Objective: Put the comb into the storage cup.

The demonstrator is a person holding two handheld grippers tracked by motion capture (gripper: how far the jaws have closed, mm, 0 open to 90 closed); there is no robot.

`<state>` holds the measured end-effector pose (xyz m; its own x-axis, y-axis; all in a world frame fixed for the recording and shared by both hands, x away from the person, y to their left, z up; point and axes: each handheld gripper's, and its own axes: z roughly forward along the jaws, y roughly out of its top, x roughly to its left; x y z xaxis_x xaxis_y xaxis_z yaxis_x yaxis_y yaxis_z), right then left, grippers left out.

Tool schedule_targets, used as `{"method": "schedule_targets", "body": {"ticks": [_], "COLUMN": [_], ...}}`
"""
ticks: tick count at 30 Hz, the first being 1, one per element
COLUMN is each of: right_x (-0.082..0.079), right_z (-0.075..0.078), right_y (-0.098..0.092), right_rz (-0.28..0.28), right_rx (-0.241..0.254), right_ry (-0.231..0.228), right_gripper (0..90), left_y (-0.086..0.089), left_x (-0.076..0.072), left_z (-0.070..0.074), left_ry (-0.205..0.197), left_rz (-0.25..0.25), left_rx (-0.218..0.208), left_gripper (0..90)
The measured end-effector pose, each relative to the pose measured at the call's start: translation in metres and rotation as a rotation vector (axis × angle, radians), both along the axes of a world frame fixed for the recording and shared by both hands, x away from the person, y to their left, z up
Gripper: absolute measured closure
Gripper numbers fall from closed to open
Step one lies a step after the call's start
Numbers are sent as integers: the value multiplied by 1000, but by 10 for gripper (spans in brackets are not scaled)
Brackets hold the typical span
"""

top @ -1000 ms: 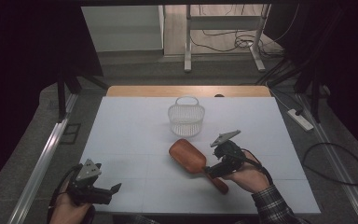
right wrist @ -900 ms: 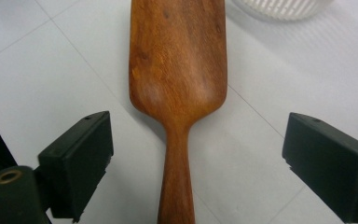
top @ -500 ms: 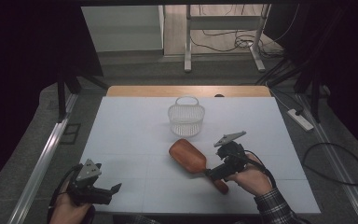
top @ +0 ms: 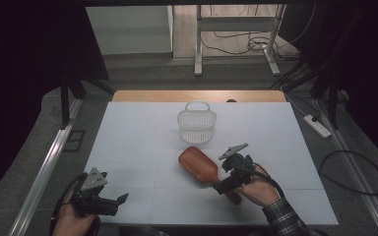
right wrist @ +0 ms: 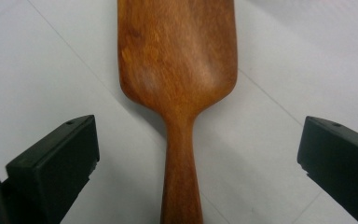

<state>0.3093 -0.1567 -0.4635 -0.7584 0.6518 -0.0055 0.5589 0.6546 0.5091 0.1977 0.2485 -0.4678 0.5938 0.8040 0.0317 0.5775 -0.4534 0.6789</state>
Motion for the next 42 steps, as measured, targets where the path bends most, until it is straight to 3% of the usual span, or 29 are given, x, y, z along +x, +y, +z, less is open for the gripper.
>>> {"method": "schedule_targets", "body": {"ticks": [20, 33, 37, 42], "right_x": [3, 4, 4, 3], "right_z": [-33, -38, -38, -38], "right_y": [12, 16, 18, 19], "right_rz": [17, 27, 28, 44], "right_rx": [-114, -147, -151, -144], "right_ry": [53, 65, 58, 50], "right_gripper": [0, 2, 42, 254], "left_y": [0, 0, 0, -1], "left_x": [0, 0, 0, 0], "left_z": [0, 0, 0, 0], "left_ry": [-1, -2, -2, -2], "left_rz": [-6, -6, -6, -7], "left_rx": [-2, 0, 1, 3], "left_gripper": [31, 30, 31, 31]}}
